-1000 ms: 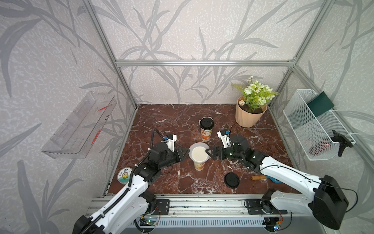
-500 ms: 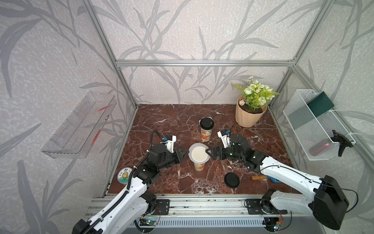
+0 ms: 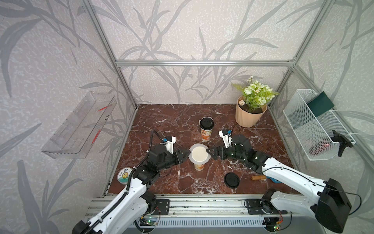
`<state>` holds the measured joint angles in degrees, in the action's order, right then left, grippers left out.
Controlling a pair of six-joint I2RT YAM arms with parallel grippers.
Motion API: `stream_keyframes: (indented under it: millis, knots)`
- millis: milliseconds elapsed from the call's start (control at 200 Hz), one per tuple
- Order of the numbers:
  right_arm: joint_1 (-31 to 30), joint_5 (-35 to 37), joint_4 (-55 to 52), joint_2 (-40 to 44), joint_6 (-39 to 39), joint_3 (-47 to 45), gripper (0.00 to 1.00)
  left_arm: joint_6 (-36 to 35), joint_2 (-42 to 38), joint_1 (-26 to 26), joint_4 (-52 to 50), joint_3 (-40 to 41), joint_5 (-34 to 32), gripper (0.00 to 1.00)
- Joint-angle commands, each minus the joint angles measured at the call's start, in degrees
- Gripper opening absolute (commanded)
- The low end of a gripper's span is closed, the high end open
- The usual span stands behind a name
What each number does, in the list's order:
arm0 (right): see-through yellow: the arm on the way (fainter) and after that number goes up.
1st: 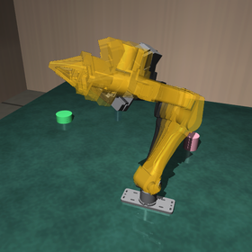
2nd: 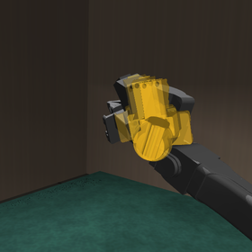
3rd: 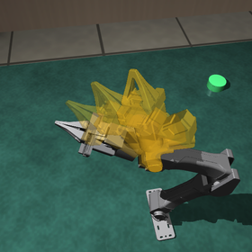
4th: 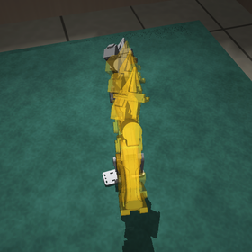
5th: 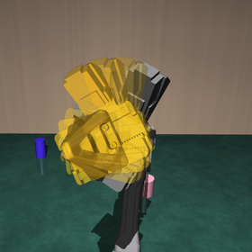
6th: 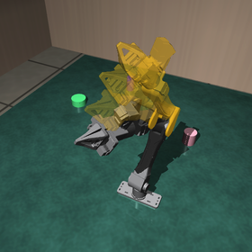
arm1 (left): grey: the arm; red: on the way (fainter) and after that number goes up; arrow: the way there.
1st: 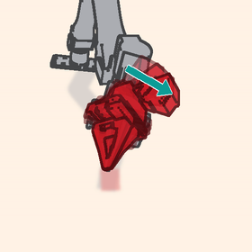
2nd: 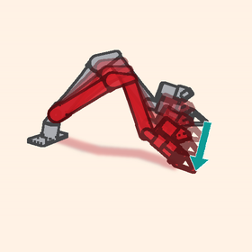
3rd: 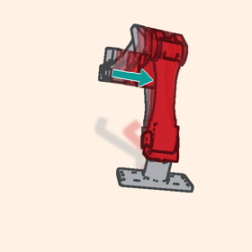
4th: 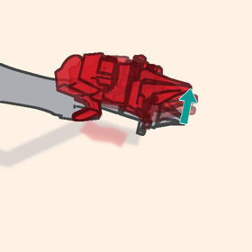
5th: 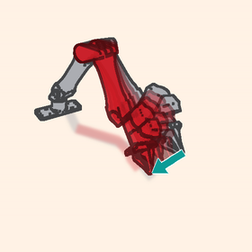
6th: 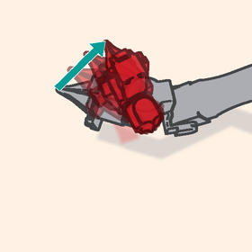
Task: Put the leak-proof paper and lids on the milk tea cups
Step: Place the leak-proof paper at the cup, then pick up the cup lid from the center of the board.
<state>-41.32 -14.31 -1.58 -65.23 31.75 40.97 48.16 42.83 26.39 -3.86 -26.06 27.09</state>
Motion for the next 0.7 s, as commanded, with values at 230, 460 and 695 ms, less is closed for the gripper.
stream_keyframes:
  millis: [230, 460, 695]
  knots:
    - [-0.41, 16.1, -21.97, 12.76, -3.03, 1.09, 0.99, -3.1, -4.61, -1.26, -6.43, -3.14, -3.93, 0.7]
    - [-12.55, 30.8, -44.11, 12.16, 7.89, -1.97, 0.99, -5.63, -8.77, -1.58, -11.12, -2.97, -10.24, 0.99]
    - [-16.86, 27.2, -38.25, 8.24, 15.68, -11.24, 0.98, -7.73, -9.41, -1.58, -14.34, -3.83, -13.31, 0.99]
